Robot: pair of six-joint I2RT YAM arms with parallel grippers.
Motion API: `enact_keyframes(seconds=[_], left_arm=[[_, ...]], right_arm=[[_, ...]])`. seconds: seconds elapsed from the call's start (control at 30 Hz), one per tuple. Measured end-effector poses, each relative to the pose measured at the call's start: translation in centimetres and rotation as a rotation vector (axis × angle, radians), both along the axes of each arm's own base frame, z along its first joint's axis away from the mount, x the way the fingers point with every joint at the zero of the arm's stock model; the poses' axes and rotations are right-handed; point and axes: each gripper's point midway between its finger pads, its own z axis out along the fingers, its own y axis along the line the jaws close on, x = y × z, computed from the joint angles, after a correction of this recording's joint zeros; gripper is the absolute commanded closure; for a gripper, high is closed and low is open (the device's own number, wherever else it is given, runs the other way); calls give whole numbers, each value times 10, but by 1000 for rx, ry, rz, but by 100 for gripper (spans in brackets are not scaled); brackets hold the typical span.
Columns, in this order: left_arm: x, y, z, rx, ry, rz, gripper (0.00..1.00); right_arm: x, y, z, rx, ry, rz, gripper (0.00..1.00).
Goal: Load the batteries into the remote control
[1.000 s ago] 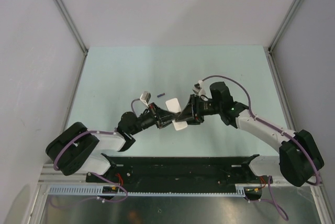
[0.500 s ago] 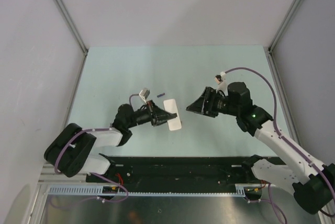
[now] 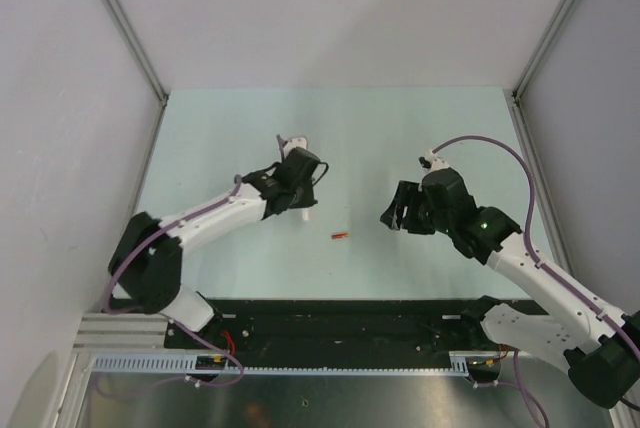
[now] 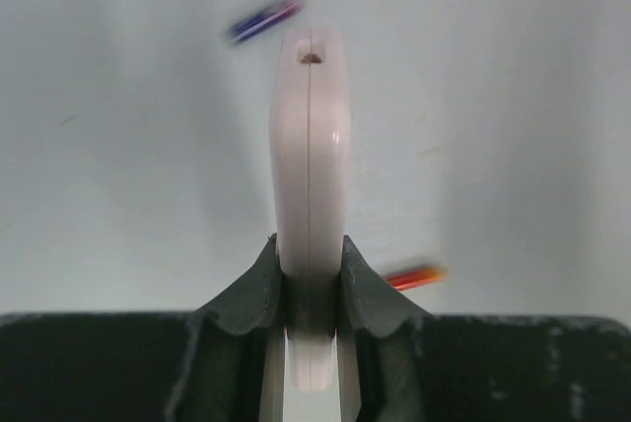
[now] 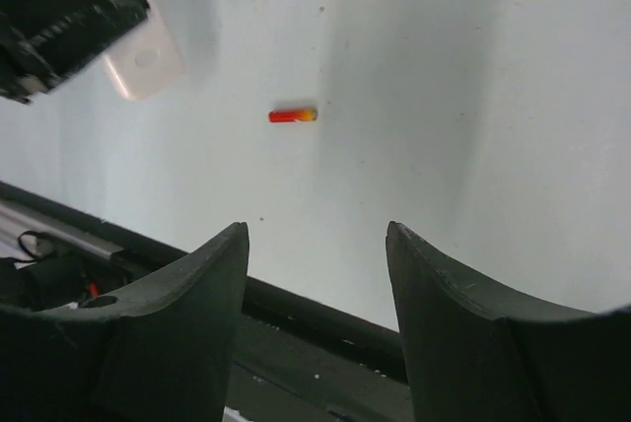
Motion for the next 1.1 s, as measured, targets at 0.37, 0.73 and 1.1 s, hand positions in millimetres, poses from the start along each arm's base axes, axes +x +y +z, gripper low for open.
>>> enact_keyframes(seconds=[0.37,0.73,1.1], left_arm=[[-16,111,-75,658,229,117,100],[31,117,-104,832,321,136,83],[61,103,-104,773,299,136,45]], right_arm=[[0,-18,-2,-117,-43,-24,38],[-6,-27,0,-149,-55,-16,36],[-10,-34,3,-158,-65,-22,34]])
